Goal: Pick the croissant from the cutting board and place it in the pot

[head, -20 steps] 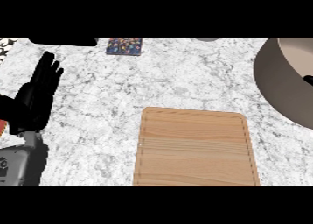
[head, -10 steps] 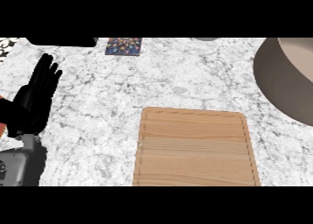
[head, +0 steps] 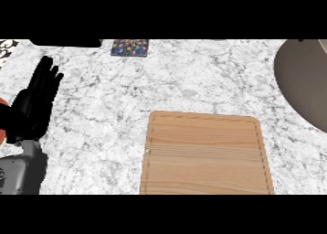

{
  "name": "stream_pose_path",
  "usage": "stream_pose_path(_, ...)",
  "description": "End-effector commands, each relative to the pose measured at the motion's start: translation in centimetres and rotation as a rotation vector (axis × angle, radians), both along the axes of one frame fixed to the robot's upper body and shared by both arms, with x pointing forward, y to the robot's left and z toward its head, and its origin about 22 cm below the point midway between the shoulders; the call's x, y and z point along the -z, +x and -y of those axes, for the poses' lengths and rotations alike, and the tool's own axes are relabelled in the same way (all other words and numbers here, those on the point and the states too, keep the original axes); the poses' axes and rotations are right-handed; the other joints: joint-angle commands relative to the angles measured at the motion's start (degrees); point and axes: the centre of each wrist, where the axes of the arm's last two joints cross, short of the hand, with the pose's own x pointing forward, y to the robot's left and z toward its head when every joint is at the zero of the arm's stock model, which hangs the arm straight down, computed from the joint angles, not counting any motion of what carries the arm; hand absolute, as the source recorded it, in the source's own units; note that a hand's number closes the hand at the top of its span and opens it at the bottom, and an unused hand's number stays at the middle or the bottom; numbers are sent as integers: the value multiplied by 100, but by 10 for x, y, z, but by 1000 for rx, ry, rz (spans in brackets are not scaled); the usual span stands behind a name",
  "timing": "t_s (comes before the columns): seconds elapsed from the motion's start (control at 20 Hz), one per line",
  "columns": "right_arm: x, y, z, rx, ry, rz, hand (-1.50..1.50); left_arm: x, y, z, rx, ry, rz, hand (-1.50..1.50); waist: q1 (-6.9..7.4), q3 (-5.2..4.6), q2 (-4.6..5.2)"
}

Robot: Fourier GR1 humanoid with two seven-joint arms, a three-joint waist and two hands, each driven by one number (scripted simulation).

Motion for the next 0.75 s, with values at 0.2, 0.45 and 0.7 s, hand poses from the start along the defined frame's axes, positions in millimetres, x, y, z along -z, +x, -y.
stream_pose_path(0.2, -6, -46, 39, -50, 49, 15, -150, 3, -1, -7, 4, 0, 2, 0, 21, 88, 43)
stream_pose_path(0.45, -12, -58, 48, -26, 31, 0, -150, -6, 3, 2, 0, 14, -6, 0, 28, 101, 44)
stream_pose_path(0.7, -22, -67, 56, -26, 33, -23, -150, 4, -3, 3, 15, -12, -10, 0, 66, 96, 34)
